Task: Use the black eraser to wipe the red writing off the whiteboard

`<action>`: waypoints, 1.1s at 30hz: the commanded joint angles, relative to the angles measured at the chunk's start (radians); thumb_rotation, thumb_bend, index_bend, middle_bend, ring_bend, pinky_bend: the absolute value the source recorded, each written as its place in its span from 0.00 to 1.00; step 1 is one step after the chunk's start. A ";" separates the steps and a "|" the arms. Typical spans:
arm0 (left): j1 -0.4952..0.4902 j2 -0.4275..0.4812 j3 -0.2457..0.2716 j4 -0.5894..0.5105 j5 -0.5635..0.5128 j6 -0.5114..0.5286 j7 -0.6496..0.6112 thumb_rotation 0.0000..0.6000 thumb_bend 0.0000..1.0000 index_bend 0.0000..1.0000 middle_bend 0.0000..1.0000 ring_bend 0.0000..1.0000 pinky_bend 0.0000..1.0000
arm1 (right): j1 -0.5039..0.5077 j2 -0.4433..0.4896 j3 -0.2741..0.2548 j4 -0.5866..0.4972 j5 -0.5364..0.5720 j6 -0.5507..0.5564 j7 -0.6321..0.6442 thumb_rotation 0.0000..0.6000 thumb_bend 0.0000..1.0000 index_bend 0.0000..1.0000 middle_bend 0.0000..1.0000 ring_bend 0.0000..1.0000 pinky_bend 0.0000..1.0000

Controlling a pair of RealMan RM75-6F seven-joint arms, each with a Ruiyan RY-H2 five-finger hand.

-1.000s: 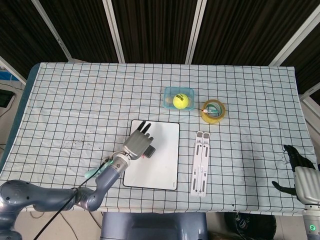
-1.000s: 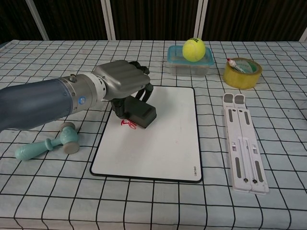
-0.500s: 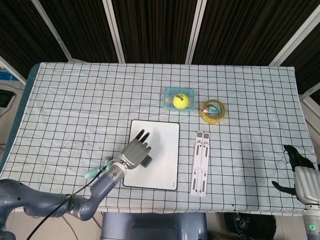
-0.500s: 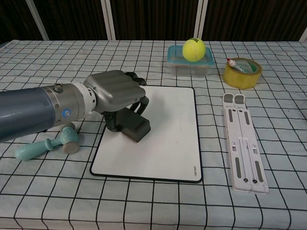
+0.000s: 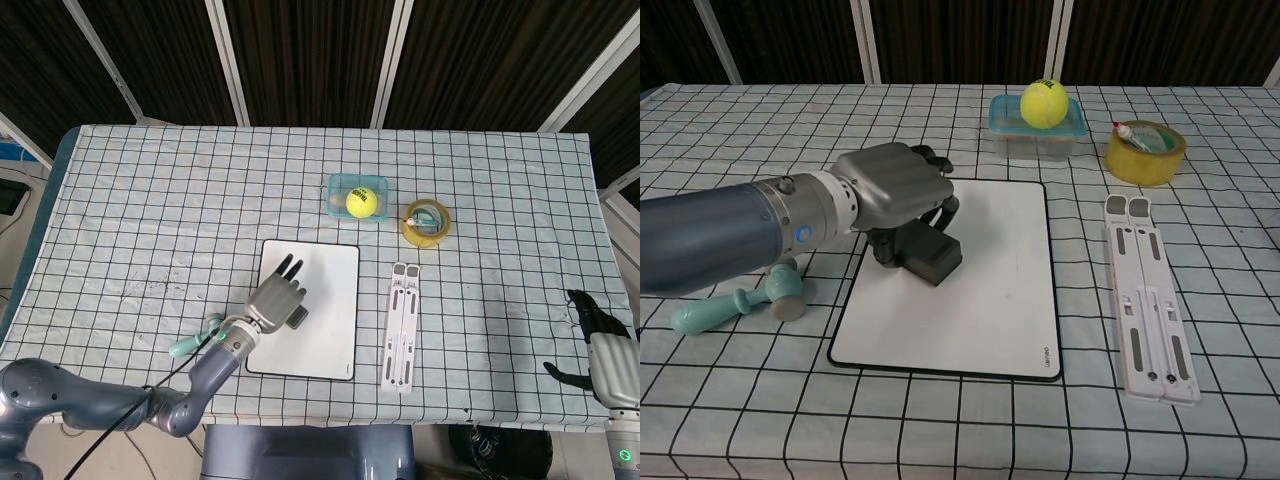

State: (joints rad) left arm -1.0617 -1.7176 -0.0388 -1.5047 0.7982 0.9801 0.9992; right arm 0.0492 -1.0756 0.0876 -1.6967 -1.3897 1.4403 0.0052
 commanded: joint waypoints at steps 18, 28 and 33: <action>-0.041 -0.100 -0.093 0.274 -0.042 -0.065 -0.075 1.00 0.34 0.46 0.48 0.01 0.06 | -0.002 0.002 -0.001 0.000 0.001 -0.001 0.008 1.00 0.07 0.06 0.11 0.20 0.21; -0.030 0.027 -0.123 0.105 -0.002 0.050 -0.031 1.00 0.34 0.46 0.48 0.01 0.06 | -0.001 0.002 -0.001 0.000 0.001 -0.002 0.008 1.00 0.07 0.06 0.11 0.20 0.21; -0.004 0.159 -0.122 -0.042 -0.019 0.116 0.026 1.00 0.34 0.46 0.47 0.01 0.06 | -0.002 0.002 -0.001 -0.003 -0.001 0.000 0.005 1.00 0.07 0.06 0.11 0.20 0.21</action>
State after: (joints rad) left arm -1.0830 -1.6261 -0.1581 -1.4767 0.7860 1.0534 0.9907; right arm 0.0476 -1.0735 0.0868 -1.6993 -1.3908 1.4408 0.0102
